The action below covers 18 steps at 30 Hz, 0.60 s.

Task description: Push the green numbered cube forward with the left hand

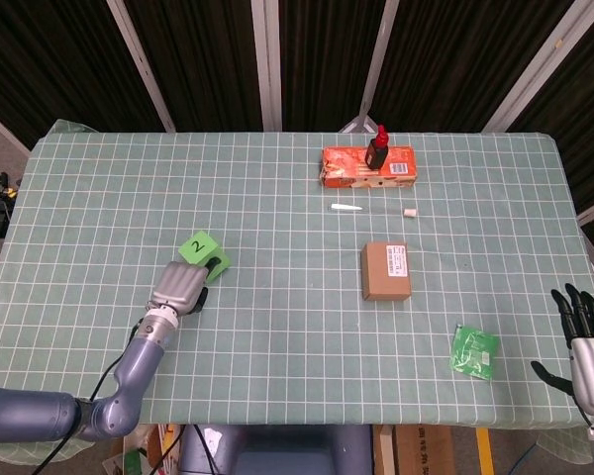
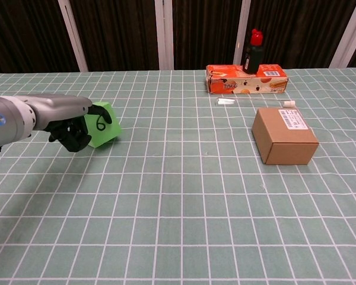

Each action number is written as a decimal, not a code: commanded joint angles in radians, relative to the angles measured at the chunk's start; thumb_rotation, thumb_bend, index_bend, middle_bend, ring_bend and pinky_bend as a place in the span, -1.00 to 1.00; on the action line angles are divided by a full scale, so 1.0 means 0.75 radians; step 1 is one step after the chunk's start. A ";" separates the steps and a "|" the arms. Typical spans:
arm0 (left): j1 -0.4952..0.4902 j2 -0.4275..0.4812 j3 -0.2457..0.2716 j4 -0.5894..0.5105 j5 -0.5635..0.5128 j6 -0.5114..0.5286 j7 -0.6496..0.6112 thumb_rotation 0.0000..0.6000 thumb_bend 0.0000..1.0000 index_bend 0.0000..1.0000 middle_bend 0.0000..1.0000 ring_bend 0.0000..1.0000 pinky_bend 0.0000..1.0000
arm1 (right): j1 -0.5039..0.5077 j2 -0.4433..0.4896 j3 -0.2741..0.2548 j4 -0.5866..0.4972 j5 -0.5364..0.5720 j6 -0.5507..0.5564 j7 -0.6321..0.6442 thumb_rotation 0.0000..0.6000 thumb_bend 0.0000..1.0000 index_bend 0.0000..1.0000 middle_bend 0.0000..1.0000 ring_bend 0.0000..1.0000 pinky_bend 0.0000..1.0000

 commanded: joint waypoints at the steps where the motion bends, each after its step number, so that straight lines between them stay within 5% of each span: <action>1: -0.016 -0.023 -0.025 0.027 -0.019 -0.002 0.011 1.00 0.50 -0.67 0.44 0.10 0.33 | 0.002 -0.005 0.002 0.000 0.006 -0.002 -0.008 1.00 -0.91 -0.87 -1.00 -1.00 -1.00; 18: -0.079 -0.221 -0.114 0.201 -0.139 0.162 0.193 1.00 0.48 -0.66 0.43 0.10 0.34 | 0.015 -0.018 0.010 0.009 0.036 -0.028 -0.032 1.00 -0.91 -0.87 -1.00 -1.00 -1.00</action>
